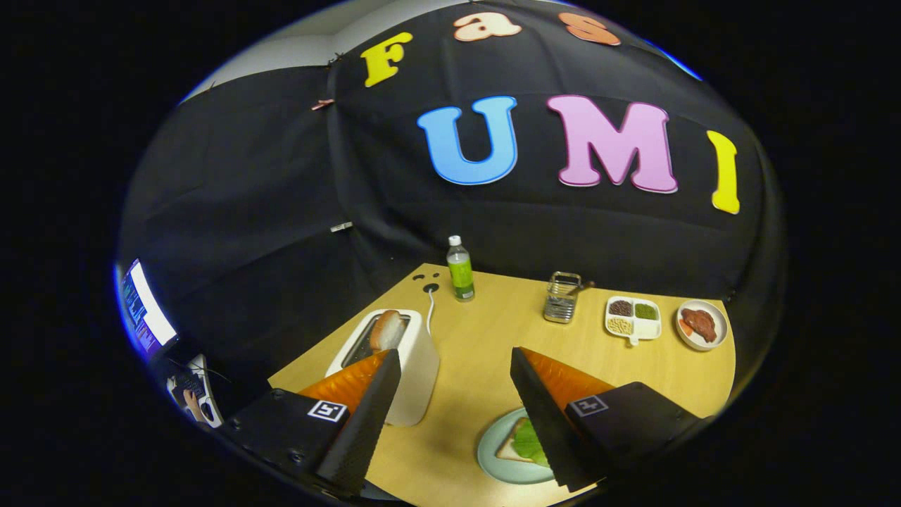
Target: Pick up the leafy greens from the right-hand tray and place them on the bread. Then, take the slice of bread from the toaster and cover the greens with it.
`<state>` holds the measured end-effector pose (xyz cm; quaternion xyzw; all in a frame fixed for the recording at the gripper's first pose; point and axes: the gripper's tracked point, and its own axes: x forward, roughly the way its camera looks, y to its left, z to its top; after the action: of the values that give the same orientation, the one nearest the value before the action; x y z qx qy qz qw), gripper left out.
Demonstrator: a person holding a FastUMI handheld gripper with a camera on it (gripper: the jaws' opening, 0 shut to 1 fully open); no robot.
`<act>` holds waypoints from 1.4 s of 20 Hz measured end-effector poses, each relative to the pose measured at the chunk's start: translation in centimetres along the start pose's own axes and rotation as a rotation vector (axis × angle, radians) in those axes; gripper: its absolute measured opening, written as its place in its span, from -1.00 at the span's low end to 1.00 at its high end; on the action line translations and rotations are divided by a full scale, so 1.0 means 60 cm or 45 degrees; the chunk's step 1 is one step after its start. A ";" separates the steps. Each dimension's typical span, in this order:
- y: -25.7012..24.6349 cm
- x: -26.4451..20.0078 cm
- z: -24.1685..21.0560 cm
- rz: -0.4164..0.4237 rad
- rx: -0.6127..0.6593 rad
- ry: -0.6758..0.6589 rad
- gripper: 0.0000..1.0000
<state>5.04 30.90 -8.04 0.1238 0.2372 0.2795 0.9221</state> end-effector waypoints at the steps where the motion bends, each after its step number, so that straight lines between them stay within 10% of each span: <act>1: 0.022 0.017 0.002 0.015 -0.010 0.002 0.96; 14: 0.155 0.244 -0.086 0.048 0.142 0.198 0.87; 19: 0.140 0.292 -0.112 -0.024 0.191 0.237 0.44; 22: 0.139 0.293 -0.120 -0.046 0.249 0.265 -0.64; 28: 0.142 0.256 -0.059 -0.029 0.215 0.132 -0.68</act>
<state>10.60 47.00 -13.68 0.1838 0.3085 0.2541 0.8980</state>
